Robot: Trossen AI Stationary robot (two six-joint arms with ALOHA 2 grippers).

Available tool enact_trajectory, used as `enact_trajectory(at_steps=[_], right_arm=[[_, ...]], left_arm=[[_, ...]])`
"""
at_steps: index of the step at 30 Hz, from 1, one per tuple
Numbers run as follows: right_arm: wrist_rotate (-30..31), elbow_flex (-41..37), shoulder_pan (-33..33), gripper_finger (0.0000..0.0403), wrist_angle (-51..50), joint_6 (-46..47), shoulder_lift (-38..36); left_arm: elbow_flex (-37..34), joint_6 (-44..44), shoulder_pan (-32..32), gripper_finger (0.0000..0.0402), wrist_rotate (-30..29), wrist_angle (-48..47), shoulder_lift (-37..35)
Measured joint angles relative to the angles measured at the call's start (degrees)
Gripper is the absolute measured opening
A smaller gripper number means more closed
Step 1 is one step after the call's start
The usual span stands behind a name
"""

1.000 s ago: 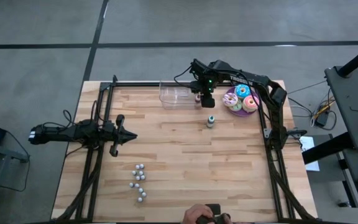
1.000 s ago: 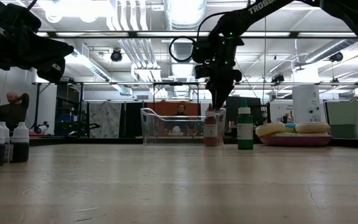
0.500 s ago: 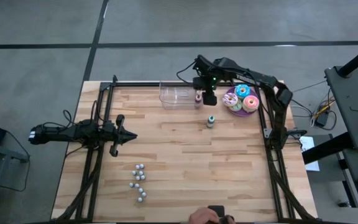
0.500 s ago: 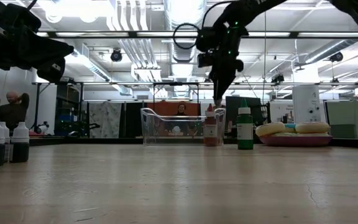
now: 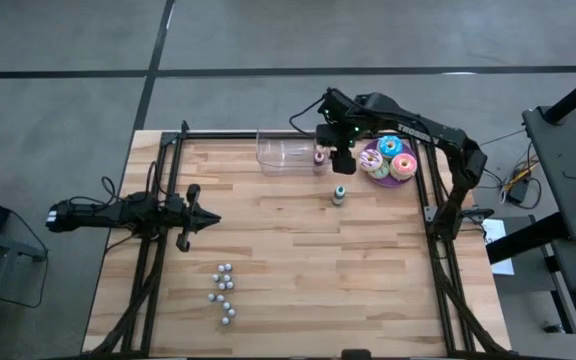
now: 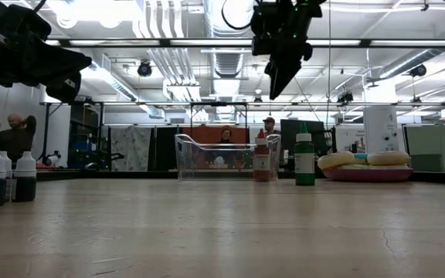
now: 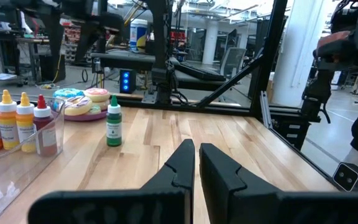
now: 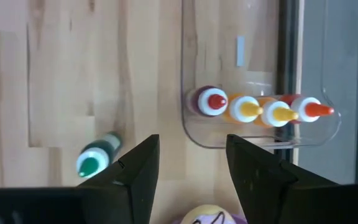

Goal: Pick & Place food coloring
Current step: Put the large green food coloring bottle into the transparent bin

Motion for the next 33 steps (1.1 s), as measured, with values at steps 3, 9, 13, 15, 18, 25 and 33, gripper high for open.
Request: enact_trajectory(at_steps=[3,9,13,15,18,25,33], right_arm=[[0.0,-0.1,1.1,0.0178,-0.6,0.3,-0.7],[0.0,-0.3,3.0,0.0183,-0.7,1.0,-1.3],[0.0,-0.3,4.3,0.0185,-0.8,3.0,-1.6],[0.0,-0.3,5.0,0.0185,-0.8,3.3,-1.9],[0.0,-0.4,6.3,0.0185,-0.8,3.4,-2.9],[0.1,-0.7,9.2,0.0186,-2.0,5.6,-4.8],[0.0,-2.2,13.2,0.0198,-2.4,7.7,-7.8]], left_arm=[[0.0,0.0,0.0,0.0,0.0,0.0,0.0],[0.0,0.0,0.0,0.0,0.0,0.0,0.0],[0.0,0.0,0.0,0.0,0.0,0.0,0.0],[0.0,0.0,0.0,0.0,0.0,0.0,0.0],[0.0,0.0,0.0,0.0,0.0,0.0,0.0],[0.0,0.0,0.0,0.0,0.0,0.0,0.0],[0.0,0.0,0.0,0.0,0.0,0.0,0.0]])
